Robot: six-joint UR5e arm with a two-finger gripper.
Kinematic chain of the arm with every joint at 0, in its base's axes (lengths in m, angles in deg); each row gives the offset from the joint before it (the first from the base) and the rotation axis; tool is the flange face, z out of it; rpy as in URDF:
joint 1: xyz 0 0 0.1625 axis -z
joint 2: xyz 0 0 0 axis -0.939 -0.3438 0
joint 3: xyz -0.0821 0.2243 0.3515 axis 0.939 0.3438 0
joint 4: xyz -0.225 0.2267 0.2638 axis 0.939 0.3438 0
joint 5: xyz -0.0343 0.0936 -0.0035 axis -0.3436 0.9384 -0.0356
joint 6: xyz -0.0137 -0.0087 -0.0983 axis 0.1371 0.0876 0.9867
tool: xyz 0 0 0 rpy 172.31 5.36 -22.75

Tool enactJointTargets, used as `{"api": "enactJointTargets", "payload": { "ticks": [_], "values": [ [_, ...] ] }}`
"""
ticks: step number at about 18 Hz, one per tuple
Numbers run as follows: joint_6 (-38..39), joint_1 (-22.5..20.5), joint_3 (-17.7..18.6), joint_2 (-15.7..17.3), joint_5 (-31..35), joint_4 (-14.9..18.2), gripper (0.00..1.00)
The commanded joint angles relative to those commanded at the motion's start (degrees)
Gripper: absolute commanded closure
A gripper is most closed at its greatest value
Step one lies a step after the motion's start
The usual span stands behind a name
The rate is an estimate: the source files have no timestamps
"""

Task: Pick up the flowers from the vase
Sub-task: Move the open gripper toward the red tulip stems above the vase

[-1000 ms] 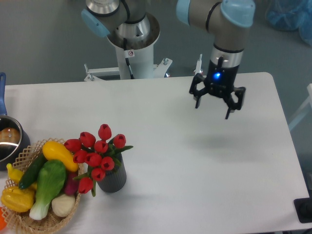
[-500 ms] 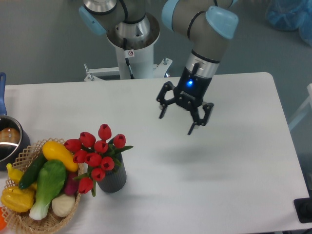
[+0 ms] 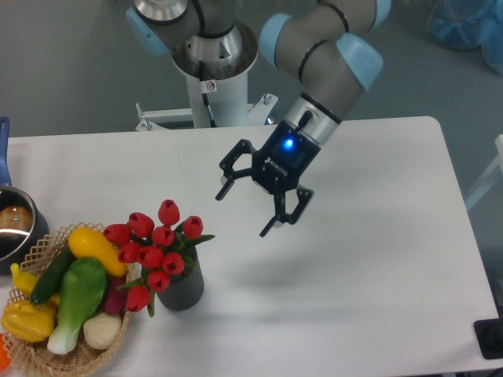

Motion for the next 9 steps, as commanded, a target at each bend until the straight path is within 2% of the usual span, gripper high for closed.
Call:
{"api": "enactJointTargets", "payload": {
  "ticks": [9],
  "values": [
    [-5.5,3.6,0.1,-4.0,-0.1,-0.2,0.04]
  ]
}}
